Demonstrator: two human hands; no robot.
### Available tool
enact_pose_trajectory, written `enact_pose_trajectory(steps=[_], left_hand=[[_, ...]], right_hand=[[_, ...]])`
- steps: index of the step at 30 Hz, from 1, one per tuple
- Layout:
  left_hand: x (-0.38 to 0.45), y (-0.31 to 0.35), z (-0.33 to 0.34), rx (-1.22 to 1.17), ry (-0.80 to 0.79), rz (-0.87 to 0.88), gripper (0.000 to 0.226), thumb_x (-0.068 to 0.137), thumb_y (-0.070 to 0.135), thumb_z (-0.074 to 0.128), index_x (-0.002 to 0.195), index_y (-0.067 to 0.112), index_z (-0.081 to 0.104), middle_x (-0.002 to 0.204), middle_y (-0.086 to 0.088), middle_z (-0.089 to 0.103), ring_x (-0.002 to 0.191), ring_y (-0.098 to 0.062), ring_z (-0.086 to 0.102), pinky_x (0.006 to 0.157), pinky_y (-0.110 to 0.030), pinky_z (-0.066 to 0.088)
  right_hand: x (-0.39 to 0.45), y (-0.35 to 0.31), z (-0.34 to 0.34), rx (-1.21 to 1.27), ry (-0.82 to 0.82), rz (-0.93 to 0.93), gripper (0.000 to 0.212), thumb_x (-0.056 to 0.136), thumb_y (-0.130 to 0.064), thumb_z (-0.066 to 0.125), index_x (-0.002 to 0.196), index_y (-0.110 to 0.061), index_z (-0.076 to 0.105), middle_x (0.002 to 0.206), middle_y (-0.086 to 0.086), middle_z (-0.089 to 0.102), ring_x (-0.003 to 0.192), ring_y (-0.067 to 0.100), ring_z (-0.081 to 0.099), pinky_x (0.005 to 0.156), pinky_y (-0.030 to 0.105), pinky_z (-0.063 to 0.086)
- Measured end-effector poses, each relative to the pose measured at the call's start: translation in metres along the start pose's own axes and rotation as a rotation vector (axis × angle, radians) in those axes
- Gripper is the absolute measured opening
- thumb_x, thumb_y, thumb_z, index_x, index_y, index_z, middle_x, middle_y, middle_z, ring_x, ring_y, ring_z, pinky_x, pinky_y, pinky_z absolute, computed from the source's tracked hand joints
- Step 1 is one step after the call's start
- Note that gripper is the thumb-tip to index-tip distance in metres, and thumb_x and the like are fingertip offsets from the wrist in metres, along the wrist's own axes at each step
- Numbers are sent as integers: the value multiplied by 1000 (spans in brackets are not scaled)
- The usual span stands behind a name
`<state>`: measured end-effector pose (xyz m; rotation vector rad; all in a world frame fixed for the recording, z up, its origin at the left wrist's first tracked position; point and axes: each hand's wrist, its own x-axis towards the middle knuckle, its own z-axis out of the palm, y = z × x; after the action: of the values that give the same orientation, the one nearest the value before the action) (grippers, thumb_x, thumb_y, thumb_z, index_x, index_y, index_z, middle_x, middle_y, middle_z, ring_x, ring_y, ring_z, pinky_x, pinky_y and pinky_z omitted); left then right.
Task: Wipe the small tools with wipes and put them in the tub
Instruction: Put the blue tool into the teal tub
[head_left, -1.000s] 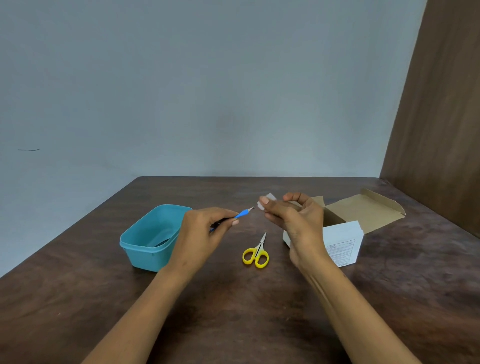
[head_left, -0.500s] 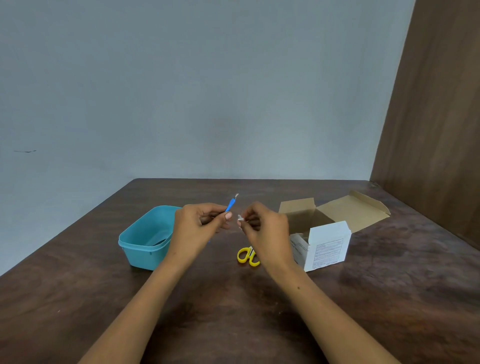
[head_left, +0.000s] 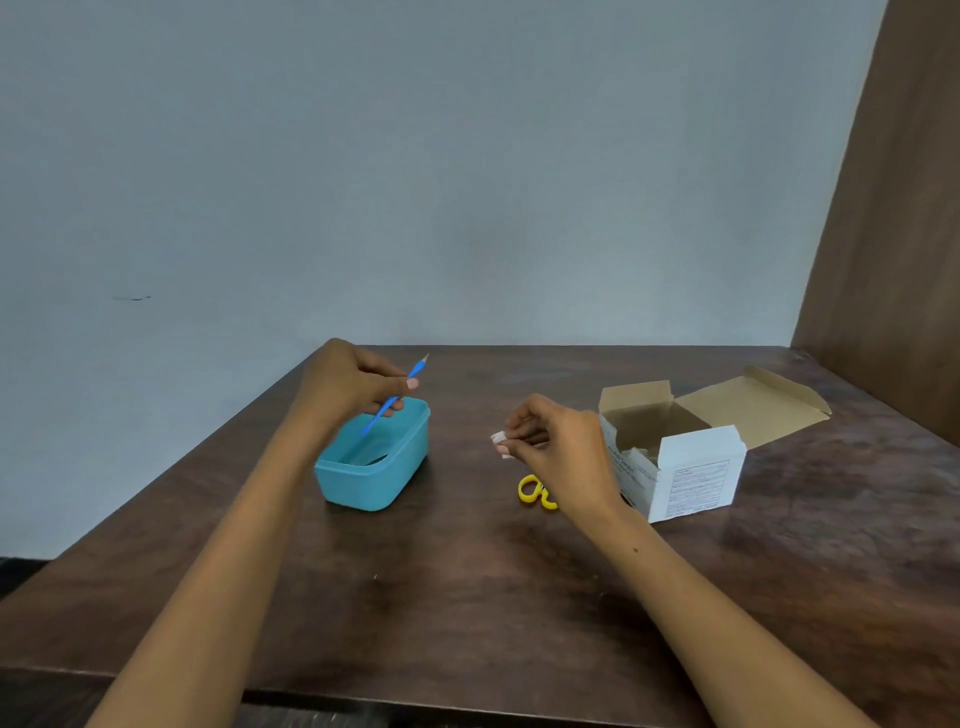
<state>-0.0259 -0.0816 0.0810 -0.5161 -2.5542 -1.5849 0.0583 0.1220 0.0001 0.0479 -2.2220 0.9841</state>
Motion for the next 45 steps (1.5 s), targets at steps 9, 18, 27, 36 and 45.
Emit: enact_pose_trajectory(steps=[9,18,27,36,45], left_hand=[[8,-18,-6,316,-40,-151,10,71,11,80,71,4,73,48,1,66,46,-8,63,51,-17,54],[7,-28,16,506,-39,-79,7,75,12,77,81,8,77,77,-10,73,69,-21,70,72,-37,60],[-10,-15,38,550,308,179,20,91,17,58,82,4,70,71,-5,64,68,-22,59,60,-30,42],[-21,6,96,432,136,335,13,87,16,60,84,12,72,82,-3,71,79,-23,63,70,-34,51],[-27,-20,117,584,-134,356,27,86,43,62,101,24,73,95,5,72,79,-5,57,63,-19,37]], right_hand=[[-1,-1,-1,-64,-26,-26,19,73,-15,79,74,-22,61,76,-6,71,71,5,66,68,30,58],[1,2,-1,-52,-12,-20,17,72,-16,79,70,-20,63,70,-9,71,67,4,67,66,34,57],[1,-3,-6,-103,9,-4,14,75,-18,77,73,-19,64,72,-8,72,67,3,64,65,30,57],[5,0,-15,-181,149,86,13,80,-16,73,80,-18,60,70,-15,65,67,3,61,67,34,56],[7,7,-13,-206,142,72,15,82,-6,66,85,-16,55,81,-3,71,76,18,66,69,38,55]])
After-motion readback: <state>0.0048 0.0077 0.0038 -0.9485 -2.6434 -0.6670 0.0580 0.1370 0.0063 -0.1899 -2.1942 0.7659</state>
